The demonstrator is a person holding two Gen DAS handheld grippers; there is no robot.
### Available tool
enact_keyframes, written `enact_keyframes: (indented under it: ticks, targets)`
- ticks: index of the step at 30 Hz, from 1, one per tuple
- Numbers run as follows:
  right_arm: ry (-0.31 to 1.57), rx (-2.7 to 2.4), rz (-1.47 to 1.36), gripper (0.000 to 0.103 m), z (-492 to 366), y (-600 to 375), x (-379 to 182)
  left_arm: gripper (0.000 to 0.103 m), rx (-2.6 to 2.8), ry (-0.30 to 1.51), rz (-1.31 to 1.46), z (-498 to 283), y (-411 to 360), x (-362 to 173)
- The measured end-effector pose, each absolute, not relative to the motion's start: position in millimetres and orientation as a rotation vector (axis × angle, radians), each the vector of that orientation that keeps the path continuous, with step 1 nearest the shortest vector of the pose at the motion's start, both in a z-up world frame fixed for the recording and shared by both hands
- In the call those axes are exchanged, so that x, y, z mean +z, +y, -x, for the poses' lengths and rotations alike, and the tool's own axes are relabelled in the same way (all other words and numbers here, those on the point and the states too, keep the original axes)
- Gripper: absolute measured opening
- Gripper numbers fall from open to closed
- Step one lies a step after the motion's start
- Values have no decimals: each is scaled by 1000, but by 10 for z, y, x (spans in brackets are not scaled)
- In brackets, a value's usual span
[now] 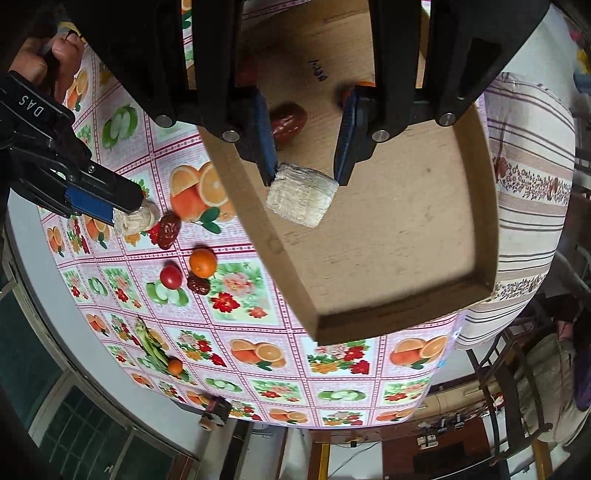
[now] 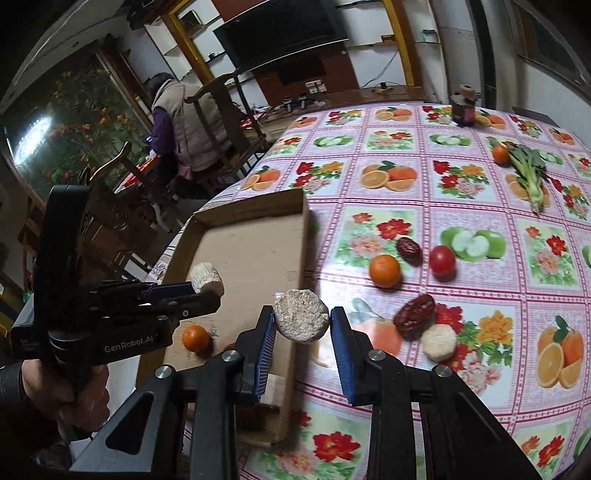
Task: Organize fruits
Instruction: 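Carry white cylinder and round slice into the cardboard tray and open both tools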
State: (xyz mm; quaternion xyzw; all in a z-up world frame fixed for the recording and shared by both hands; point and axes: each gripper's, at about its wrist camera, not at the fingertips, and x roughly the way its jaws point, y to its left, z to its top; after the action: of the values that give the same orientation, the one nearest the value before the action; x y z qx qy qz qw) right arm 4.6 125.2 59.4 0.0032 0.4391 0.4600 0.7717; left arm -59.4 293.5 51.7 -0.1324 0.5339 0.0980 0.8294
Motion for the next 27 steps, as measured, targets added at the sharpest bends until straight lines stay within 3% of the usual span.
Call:
enact_keyframes:
  ticks: [18,27]
  targets:
    - [947,1094,60,31,18,1760,660,29,254,1136,310,689,3266,488]
    - [1012,1145,199,31,89,2236,394,29,308,1171,357,710,3512,288]
